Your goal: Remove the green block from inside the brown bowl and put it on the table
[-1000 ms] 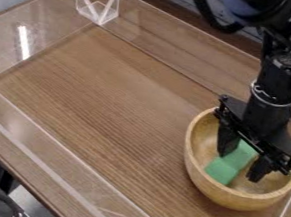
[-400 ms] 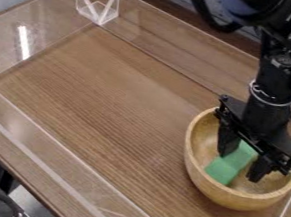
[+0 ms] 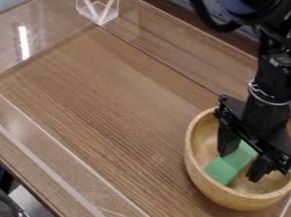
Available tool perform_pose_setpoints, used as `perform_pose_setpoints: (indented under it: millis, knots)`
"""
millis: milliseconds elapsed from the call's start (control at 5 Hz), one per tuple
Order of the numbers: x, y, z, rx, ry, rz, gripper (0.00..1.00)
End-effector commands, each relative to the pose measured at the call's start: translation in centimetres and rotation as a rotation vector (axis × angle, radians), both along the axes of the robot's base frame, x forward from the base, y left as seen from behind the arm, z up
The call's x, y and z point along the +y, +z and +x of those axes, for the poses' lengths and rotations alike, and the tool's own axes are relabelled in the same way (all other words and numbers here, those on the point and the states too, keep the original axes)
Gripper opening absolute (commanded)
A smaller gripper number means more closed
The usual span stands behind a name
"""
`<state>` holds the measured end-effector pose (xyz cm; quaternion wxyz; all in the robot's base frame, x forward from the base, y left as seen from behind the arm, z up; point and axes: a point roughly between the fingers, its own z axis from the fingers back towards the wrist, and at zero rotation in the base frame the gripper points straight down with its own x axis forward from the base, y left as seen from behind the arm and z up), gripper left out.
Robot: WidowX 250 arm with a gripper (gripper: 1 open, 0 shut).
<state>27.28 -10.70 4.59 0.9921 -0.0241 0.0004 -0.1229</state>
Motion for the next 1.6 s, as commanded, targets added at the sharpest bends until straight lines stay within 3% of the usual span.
perform_pose_setpoints:
  millis: [0, 600, 800, 1200, 1400]
  knots:
    - [0.5, 0.1, 0.5, -0.028, 0.015, -0.011, 1.0]
    - [0.9, -1.7, 0.5, -0.029, 0.02, -0.012, 1.0]
    - [1.0, -1.8, 0.5, -0.028, 0.024, -0.015, 0.0]
    - [1.2, -2.0, 0.5, -0.028, 0.031, -0.017, 0.0]
    - [1.7, -0.9, 0.3, -0.018, 0.05, -0.02, 0.0]
